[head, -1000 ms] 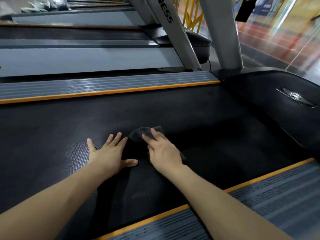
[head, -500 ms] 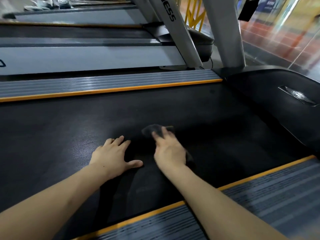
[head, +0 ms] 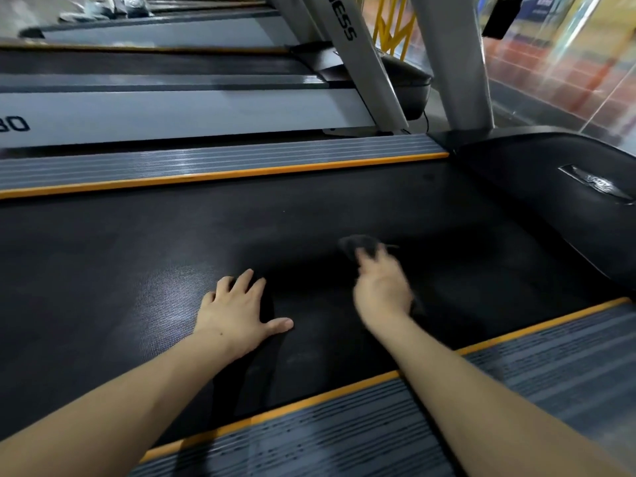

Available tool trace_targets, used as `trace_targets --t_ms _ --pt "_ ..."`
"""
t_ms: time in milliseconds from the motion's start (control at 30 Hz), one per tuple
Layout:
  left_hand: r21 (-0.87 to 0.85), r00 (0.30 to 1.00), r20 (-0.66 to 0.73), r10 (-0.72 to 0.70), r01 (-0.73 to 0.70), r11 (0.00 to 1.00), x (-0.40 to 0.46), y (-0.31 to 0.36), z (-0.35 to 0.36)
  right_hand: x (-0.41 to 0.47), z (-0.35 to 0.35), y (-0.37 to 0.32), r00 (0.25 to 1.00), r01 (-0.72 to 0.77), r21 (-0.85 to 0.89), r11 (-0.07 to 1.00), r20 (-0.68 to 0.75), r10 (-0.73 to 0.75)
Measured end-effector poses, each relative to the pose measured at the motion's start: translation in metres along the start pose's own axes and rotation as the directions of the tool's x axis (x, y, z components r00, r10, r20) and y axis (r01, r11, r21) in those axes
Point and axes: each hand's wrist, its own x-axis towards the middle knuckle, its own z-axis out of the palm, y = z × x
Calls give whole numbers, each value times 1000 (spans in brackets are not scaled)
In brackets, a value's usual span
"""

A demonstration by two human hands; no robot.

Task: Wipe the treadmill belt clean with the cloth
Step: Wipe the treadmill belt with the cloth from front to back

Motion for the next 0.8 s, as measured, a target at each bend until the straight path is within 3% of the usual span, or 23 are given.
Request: trace_targets --t_ms 100,167,233,300,367,400,467,533,667,733,800 --pt "-12 1000 -17 9 -9 1000 -2 -3 2 -37 14 -35 933 349 120 929 47 -357" --pt "-21 999 -45 15 -16 1000 -8 -6 5 -28 0 -22 873 464 192 865 68 -484" --pt "-28 996 -92 13 -15 999 -16 -8 11 -6 -14 14 909 391 138 910 95 -405" --pt "-50 992 -123 11 -17 999 -23 -8 18 16 -26 60 989 130 46 990 64 -133" --pt "-74 988 -154 0 -12 997 -29 -4 23 21 -32 78 993 -103 -70 992 43 106" --pt "-83 987 -158 0 -14 996 -31 -2 25 18 -29 71 987 -146 -114 983 42 152" --pt "-74 987 -163 13 -25 997 -35 5 28 1 -17 34 992 -97 -74 993 68 102" --pt "-56 982 -187 28 -39 998 -40 10 30 -25 0 -13 990 74 56 996 117 -80" --pt "-54 979 -203 12 -23 998 -46 13 31 -69 6 -51 904 372 172 912 158 -398" --pt "-55 979 -205 -7 -4 998 -52 12 33 -51 -4 -23 906 373 141 917 157 -392" --pt "-70 982 -190 -14 1 998 -58 11 37 -28 -17 20 954 257 57 965 145 -262"
